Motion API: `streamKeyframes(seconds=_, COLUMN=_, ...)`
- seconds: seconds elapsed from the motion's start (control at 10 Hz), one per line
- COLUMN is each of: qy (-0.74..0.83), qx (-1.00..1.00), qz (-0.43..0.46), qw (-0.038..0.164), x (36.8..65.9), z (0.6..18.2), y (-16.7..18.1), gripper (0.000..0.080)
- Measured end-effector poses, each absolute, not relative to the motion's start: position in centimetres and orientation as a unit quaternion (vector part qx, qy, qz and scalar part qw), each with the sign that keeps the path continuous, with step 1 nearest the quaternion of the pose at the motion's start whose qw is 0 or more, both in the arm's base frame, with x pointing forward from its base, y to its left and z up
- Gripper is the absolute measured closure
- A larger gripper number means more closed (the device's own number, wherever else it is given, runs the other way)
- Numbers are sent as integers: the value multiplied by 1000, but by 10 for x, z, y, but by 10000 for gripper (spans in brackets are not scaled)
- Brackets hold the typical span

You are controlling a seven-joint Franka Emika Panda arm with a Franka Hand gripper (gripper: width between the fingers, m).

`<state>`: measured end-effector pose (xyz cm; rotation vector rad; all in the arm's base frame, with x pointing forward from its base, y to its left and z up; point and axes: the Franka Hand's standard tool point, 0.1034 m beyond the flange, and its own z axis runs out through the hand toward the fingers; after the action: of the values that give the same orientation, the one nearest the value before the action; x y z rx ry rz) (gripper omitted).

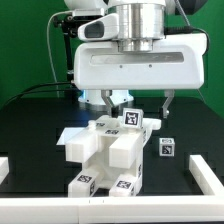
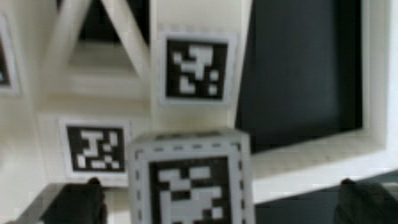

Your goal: Assemble chair

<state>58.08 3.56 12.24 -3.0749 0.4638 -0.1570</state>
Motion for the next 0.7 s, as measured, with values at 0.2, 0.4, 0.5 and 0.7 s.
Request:
streamKeyframes(seconds=0.2, qy=147, qx=-988, qz=-52, qw=14, x=581, z=122, y=35, gripper=317)
streamKeyframes(seconds=0.4, qy=147, qx=-987, qz=-55, qw=15, x=583, z=125, y=35, gripper=481)
streamKeyframes(seconds=0.5, qy=148, qx=-987, qz=-56, qw=15, x=583, z=126, y=35, gripper=481)
streamKeyframes(seconds=0.7, qy=148, qx=-987, qz=-56, qw=15, x=583, z=126, y=35, gripper=496)
